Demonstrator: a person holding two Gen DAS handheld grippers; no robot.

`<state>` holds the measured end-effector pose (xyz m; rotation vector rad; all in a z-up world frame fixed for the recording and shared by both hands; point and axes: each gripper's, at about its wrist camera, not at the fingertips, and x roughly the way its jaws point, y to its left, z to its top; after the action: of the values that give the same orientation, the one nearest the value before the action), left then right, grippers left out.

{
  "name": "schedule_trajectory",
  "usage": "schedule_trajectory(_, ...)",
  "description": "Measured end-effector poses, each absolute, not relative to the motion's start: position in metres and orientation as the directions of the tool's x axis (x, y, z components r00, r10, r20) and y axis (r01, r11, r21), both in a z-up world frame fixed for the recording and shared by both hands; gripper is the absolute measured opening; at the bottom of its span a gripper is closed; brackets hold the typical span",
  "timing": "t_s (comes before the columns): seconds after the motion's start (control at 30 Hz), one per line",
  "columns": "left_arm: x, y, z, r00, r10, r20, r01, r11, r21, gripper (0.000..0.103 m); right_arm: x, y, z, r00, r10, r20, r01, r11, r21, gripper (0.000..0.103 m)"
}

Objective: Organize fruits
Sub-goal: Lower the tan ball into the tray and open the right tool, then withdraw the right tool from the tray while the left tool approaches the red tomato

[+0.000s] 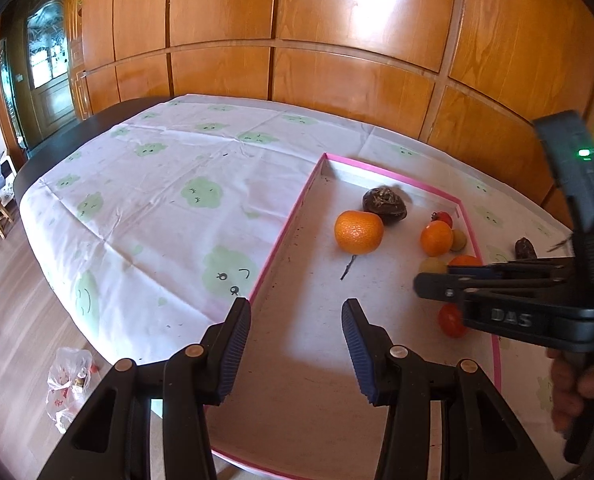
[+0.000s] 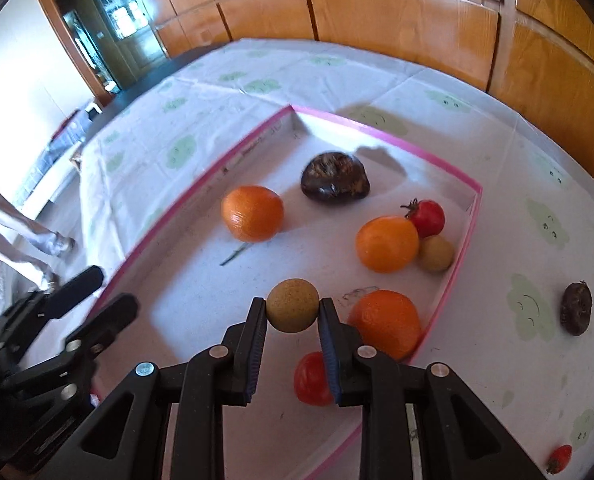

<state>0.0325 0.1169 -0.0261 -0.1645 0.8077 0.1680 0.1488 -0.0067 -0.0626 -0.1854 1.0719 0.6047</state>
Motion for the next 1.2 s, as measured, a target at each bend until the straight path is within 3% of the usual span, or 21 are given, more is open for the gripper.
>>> schedule_trajectory(0.63, 0.032, 0.1, -0.015, 0.7, 0.052, -0.712, -0.151, 0.986, -0.076, 0.048, 0.133, -0.084, -0.019, 0.457, 0.422, -0.783, -0.445, 0.871, 0.209, 0.028)
schedule_trajectory(0.97, 0.033, 0.077, -0.009, 0.707, 0.014, -0.707, -0.078, 0.995, -0.059, 0.048, 0.129, -0.19, -0.009, 0.537, 0.299, -0.788, -0.283, 0.945, 0.166, 0.028)
schedule_trajectory(1.2, 0.037, 0.047, -0.005, 0.702, -0.043, -0.711, 0.022, 0.999, -0.039, 0.048, 0.136, -0.287, -0.012, 0.586, 0.158, -0.794, -0.063, 0.987, 0.149, 0.029)
